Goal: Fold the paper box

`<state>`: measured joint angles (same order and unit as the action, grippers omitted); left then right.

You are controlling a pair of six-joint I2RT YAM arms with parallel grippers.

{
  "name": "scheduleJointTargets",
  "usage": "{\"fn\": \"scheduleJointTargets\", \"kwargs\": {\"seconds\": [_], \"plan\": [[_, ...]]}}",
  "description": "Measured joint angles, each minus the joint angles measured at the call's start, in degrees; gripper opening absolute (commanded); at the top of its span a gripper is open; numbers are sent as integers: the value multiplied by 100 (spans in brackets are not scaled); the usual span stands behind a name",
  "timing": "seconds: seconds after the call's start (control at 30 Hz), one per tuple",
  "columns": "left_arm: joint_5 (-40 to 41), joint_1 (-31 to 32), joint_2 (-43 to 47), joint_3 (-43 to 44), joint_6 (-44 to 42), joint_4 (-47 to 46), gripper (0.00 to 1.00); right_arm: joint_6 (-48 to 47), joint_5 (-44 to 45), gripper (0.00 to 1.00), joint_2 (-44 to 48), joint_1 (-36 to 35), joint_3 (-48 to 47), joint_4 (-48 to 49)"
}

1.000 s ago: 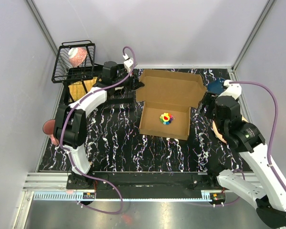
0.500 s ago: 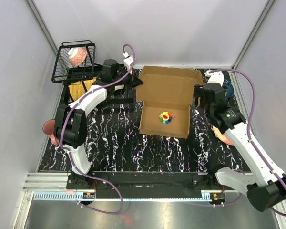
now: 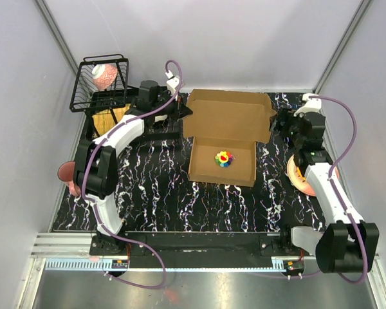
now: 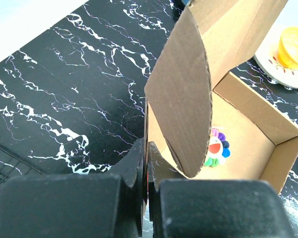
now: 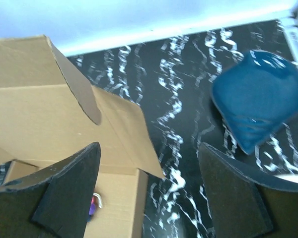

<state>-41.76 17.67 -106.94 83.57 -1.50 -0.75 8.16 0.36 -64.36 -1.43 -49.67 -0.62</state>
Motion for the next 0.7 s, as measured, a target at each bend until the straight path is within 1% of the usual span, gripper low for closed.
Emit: {"fn": "scheduleJointTargets", "kwargs": {"seconds": [0.17, 0.3, 0.47, 0.6, 0.7], "plan": [[2, -7, -13, 0, 0, -24, 0, 326, -1172, 83, -573, 468, 42, 957], [0, -7, -13, 0, -13, -22, 0, 426, -1690, 82, -1049, 546, 42, 1204], [0, -7, -13, 0, -20, -22, 0, 470, -2098, 80, -1287, 546, 42, 1322], [0, -7, -13, 0, -17, -22, 0, 472, -2168, 78, -1390, 546, 2, 1368], [0, -7, -13, 0, -17, -22, 0, 481, -2229, 72, -1491, 546, -90, 1449]]}}
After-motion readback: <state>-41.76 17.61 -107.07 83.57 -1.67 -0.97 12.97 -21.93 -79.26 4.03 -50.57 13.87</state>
